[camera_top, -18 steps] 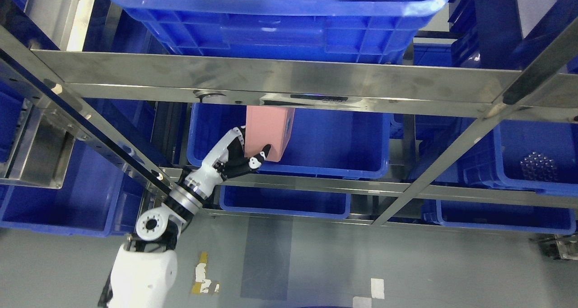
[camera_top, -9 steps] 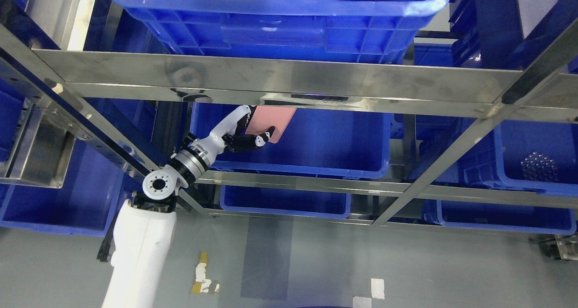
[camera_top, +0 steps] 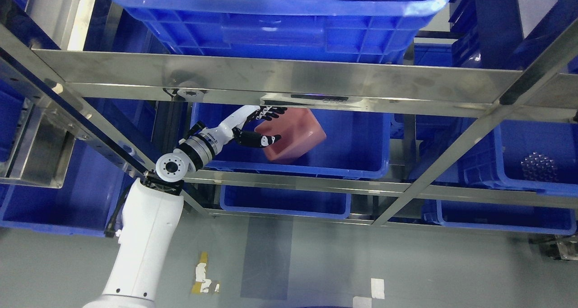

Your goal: Place storage box into left shelf container

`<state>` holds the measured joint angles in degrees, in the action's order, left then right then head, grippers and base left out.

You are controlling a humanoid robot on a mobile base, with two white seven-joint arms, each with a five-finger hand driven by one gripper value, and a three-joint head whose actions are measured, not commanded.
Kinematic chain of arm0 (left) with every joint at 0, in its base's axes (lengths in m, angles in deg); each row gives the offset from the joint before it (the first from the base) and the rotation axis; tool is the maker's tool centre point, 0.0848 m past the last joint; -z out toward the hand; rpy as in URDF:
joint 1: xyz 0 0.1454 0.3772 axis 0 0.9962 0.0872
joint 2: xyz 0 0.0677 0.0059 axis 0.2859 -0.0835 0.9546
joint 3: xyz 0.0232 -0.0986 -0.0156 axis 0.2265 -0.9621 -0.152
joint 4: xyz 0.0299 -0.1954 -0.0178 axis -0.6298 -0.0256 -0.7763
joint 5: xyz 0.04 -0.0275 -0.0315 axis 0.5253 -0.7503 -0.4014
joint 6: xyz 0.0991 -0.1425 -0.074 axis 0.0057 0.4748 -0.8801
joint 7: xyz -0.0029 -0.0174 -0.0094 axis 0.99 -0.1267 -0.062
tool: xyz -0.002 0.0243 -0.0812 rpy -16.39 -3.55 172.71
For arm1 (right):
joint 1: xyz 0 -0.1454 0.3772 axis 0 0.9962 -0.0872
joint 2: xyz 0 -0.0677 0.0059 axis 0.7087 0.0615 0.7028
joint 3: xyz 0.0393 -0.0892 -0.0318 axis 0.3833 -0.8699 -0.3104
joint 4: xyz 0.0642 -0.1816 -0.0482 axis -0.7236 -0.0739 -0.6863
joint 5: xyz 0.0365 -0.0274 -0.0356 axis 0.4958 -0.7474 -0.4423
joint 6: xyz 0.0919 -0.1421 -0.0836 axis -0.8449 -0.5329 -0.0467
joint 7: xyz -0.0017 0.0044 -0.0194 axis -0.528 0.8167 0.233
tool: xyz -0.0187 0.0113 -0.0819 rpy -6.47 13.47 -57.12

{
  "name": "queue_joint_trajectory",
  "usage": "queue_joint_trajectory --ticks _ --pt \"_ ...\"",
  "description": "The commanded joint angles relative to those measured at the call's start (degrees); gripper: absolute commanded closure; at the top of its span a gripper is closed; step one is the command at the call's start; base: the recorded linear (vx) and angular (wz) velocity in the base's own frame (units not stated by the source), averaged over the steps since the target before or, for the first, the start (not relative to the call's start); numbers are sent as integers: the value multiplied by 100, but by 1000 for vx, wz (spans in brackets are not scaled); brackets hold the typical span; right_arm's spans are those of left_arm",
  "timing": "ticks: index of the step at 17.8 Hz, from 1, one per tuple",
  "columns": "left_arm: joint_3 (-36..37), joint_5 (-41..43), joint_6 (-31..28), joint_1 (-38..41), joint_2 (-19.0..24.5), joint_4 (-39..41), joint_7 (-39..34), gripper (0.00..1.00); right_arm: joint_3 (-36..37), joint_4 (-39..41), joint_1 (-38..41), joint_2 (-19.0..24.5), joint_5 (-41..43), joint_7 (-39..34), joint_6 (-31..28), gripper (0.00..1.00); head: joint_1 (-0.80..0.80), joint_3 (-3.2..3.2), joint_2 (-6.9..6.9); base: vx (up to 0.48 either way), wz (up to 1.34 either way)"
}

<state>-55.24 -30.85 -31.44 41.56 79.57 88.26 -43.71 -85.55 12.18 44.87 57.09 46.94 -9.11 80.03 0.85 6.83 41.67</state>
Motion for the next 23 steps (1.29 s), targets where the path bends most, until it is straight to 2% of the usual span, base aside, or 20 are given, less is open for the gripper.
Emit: queue_joint_trajectory --ticks 1,3,5,7,10,13,14,17,23 --pt "-740 154 52 1 -224 191 -51 1 0 100 -26 -100 123 -3 -1 0 0 0 0 0 0" --pt "-829 -144 131 211 -224 675 -357 0 0 100 -26 -100 123 6 -1 0 0 0 0 0 0" --pt "-856 -793 158 746 -224 1517 -1505 0 0 100 -26 -100 123 5 -1 0 0 0 0 0 0" --pt "-699 -1085 167 1361 -224 2326 -2237 0 0 100 -26 -100 123 6 -1 0 0 0 0 0 0" --pt "-680 -1420 368 2108 -224 3373 -2627 0 0 100 -17 -100 123 5 -1 0 0 0 0 0 0" --pt "-707 -1464 1569 3012 -224 3367 -2645 0 0 100 -26 -100 123 -3 -1 0 0 0 0 0 0" --pt "-680 -1507 1782 3199 -224 3367 -2645 0 0 100 -17 -100 123 5 -1 0 0 0 0 0 0" --pt "-820 -1946 1811 3306 -224 3367 -2776 0 0 100 -26 -100 123 6 -1 0 0 0 0 0 0" --pt "-1120 -2061 1406 3324 -224 3367 -2803 0 0 100 -17 -100 123 -3 -1 0 0 0 0 0 0"
